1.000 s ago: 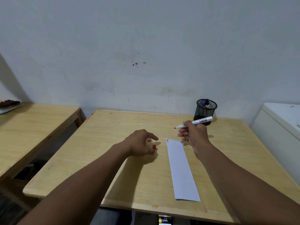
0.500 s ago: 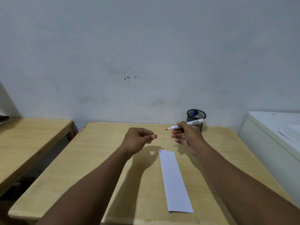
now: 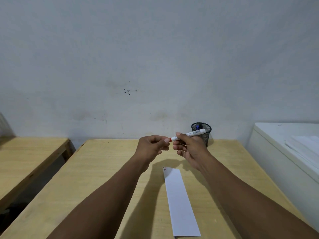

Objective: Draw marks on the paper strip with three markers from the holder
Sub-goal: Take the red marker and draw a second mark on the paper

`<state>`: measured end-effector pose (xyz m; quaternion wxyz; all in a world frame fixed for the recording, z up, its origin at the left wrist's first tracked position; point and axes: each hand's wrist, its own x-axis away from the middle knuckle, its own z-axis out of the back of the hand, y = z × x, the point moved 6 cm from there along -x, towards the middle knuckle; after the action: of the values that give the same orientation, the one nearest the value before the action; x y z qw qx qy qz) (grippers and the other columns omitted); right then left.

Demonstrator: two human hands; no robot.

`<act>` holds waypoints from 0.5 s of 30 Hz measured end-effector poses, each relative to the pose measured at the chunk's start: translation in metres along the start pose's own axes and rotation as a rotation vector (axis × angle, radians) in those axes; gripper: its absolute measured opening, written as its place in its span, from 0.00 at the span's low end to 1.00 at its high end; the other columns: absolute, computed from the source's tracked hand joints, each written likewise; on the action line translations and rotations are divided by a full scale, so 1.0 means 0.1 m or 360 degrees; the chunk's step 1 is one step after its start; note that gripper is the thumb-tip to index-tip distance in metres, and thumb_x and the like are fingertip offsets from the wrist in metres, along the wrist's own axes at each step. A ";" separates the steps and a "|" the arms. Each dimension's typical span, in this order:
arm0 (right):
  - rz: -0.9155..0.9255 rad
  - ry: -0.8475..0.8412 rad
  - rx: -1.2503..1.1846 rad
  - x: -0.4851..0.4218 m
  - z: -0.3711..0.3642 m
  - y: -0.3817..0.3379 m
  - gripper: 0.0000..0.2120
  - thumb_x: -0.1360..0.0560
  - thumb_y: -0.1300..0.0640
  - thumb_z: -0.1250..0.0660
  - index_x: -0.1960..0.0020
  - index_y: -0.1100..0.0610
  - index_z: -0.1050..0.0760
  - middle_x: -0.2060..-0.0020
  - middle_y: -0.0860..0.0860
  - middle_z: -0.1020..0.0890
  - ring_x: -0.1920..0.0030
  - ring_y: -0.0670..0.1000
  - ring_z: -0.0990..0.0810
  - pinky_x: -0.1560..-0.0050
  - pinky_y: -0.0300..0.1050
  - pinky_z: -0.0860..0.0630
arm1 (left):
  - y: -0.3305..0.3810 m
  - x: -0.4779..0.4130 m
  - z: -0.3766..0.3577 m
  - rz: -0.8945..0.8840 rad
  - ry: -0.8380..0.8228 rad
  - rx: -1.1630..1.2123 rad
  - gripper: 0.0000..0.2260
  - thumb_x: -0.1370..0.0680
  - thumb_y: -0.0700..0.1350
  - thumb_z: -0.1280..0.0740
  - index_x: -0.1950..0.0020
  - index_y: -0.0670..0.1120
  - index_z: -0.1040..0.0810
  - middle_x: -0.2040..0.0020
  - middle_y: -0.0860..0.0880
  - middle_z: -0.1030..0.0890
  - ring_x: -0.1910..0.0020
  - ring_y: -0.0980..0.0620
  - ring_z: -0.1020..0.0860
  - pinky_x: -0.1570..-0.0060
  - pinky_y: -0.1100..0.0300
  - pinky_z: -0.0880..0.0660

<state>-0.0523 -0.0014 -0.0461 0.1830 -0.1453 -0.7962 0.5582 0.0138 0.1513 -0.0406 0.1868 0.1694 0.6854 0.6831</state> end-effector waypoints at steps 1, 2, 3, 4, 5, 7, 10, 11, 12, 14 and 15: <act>-0.0002 -0.0017 -0.0010 0.00 -0.01 0.01 0.09 0.21 0.56 0.28 0.56 0.61 0.21 0.69 0.53 0.19 0.74 0.47 0.21 0.73 0.38 0.28 | 0.01 -0.02 -0.02 -0.0025 0.0018 -0.0007 0.06 0.24 0.45 0.25 0.51 0.43 0.14 0.58 0.46 0.14 0.58 0.52 0.15 0.52 0.57 0.25; -0.0004 -0.0029 -0.0022 0.00 -0.02 0.01 0.09 0.21 0.56 0.28 0.56 0.61 0.22 0.70 0.52 0.19 0.74 0.46 0.22 0.74 0.37 0.30 | 0.03 -0.04 -0.03 -0.0048 0.0034 -0.0011 0.04 0.24 0.44 0.25 0.53 0.43 0.14 0.59 0.46 0.14 0.59 0.52 0.15 0.51 0.56 0.25; -0.0005 -0.0040 -0.0017 -0.01 -0.02 0.00 0.09 0.21 0.55 0.28 0.56 0.60 0.22 0.70 0.52 0.20 0.75 0.46 0.24 0.74 0.37 0.32 | 0.04 -0.06 -0.04 -0.0068 0.0048 -0.0021 0.03 0.24 0.43 0.25 0.54 0.44 0.14 0.60 0.46 0.15 0.60 0.52 0.15 0.52 0.56 0.25; -0.0012 -0.0053 0.0016 -0.02 -0.02 -0.02 0.10 0.21 0.54 0.28 0.55 0.59 0.22 0.70 0.52 0.20 0.75 0.46 0.25 0.74 0.38 0.33 | 0.06 -0.08 -0.05 -0.0082 0.0056 -0.0033 0.03 0.24 0.43 0.25 0.55 0.44 0.14 0.61 0.46 0.15 0.60 0.52 0.15 0.52 0.56 0.25; -0.0028 -0.0069 0.0082 -0.02 0.00 -0.04 0.10 0.21 0.52 0.28 0.54 0.59 0.22 0.70 0.52 0.21 0.75 0.46 0.26 0.74 0.39 0.34 | 0.07 -0.09 -0.06 -0.0093 0.0060 -0.0053 0.03 0.24 0.43 0.25 0.56 0.44 0.14 0.61 0.46 0.15 0.61 0.52 0.15 0.53 0.56 0.25; -0.0102 -0.0096 0.0293 -0.04 0.08 -0.09 0.16 0.21 0.45 0.29 0.51 0.59 0.22 0.70 0.53 0.20 0.75 0.48 0.26 0.74 0.39 0.35 | 0.11 -0.13 -0.10 -0.0124 0.0063 -0.0119 0.04 0.24 0.44 0.24 0.55 0.44 0.14 0.62 0.46 0.15 0.62 0.53 0.16 0.56 0.59 0.25; -0.0228 -0.0058 0.0658 -0.08 0.30 -0.23 0.25 0.23 0.35 0.33 0.53 0.58 0.23 0.72 0.53 0.19 0.77 0.48 0.25 0.76 0.38 0.36 | 0.27 -0.25 -0.22 -0.0257 0.0153 -0.0349 0.07 0.25 0.47 0.24 0.54 0.44 0.14 0.63 0.47 0.15 0.65 0.57 0.18 0.63 0.65 0.27; -0.0231 -0.0004 0.0725 -0.10 0.40 -0.30 0.25 0.23 0.34 0.34 0.54 0.58 0.23 0.73 0.53 0.19 0.78 0.48 0.25 0.76 0.38 0.36 | 0.35 -0.30 -0.26 -0.0311 0.0216 -0.0435 0.07 0.25 0.47 0.24 0.54 0.44 0.14 0.64 0.48 0.15 0.66 0.58 0.18 0.66 0.68 0.28; -0.0213 0.0064 0.0763 -0.13 0.51 -0.40 0.25 0.22 0.35 0.35 0.55 0.58 0.23 0.74 0.54 0.19 0.79 0.49 0.25 0.76 0.38 0.37 | 0.43 -0.37 -0.29 -0.0360 0.0285 -0.0503 0.06 0.25 0.47 0.24 0.54 0.44 0.14 0.64 0.48 0.15 0.65 0.57 0.17 0.67 0.69 0.28; -0.0151 0.0181 0.0823 -0.17 0.71 -0.61 0.21 0.21 0.40 0.34 0.57 0.59 0.23 0.73 0.55 0.20 0.78 0.49 0.26 0.76 0.39 0.36 | 0.60 -0.51 -0.35 -0.0441 0.0381 -0.0596 0.06 0.25 0.48 0.25 0.54 0.46 0.14 0.62 0.49 0.14 0.60 0.53 0.16 0.63 0.66 0.26; -0.0123 0.0215 0.0854 -0.19 0.79 -0.71 0.18 0.20 0.44 0.33 0.56 0.59 0.23 0.71 0.55 0.20 0.78 0.50 0.26 0.75 0.39 0.36 | 0.68 -0.57 -0.38 -0.0475 0.0403 -0.0631 0.05 0.25 0.48 0.25 0.54 0.46 0.14 0.62 0.50 0.15 0.59 0.51 0.16 0.61 0.64 0.25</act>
<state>-0.0731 -0.0998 -0.0067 0.2886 -0.0980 -0.6109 0.7307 0.0438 0.0909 0.0287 0.2277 -0.0600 0.5736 0.7846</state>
